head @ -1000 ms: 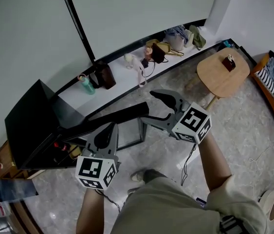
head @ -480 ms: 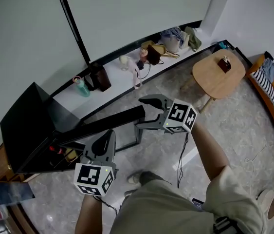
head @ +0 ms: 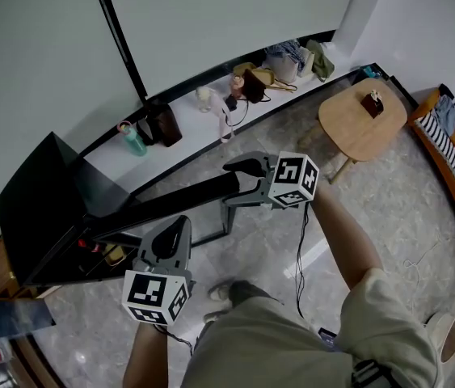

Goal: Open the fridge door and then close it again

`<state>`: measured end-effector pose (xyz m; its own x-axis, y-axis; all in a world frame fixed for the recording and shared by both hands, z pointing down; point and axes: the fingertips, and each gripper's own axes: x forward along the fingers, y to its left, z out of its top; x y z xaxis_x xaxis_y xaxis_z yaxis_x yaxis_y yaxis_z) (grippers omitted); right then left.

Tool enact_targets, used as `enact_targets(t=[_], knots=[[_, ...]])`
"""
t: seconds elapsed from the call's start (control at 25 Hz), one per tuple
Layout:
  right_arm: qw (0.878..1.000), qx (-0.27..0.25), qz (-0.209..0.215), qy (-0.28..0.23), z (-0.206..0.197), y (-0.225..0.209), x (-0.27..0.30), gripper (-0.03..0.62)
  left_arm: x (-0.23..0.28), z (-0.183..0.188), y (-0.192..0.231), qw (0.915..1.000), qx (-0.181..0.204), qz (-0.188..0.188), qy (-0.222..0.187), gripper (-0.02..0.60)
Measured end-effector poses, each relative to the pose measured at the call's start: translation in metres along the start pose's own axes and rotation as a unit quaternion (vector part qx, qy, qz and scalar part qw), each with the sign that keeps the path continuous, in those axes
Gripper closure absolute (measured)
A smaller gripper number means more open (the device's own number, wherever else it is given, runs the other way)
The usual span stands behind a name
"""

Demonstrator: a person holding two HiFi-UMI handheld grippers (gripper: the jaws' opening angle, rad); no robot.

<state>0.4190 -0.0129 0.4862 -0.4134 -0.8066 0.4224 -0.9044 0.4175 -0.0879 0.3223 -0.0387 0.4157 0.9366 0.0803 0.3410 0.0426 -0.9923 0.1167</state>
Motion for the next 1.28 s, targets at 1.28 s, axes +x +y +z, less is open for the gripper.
enact_targets(t=[1.28], knots=[[0.999,0.002,-0.011,0.033,-0.011,0.072,-0.008,0.376,-0.057,-0.019,-0.009,0.9997,-0.01,0.022,-0.005,0.574]])
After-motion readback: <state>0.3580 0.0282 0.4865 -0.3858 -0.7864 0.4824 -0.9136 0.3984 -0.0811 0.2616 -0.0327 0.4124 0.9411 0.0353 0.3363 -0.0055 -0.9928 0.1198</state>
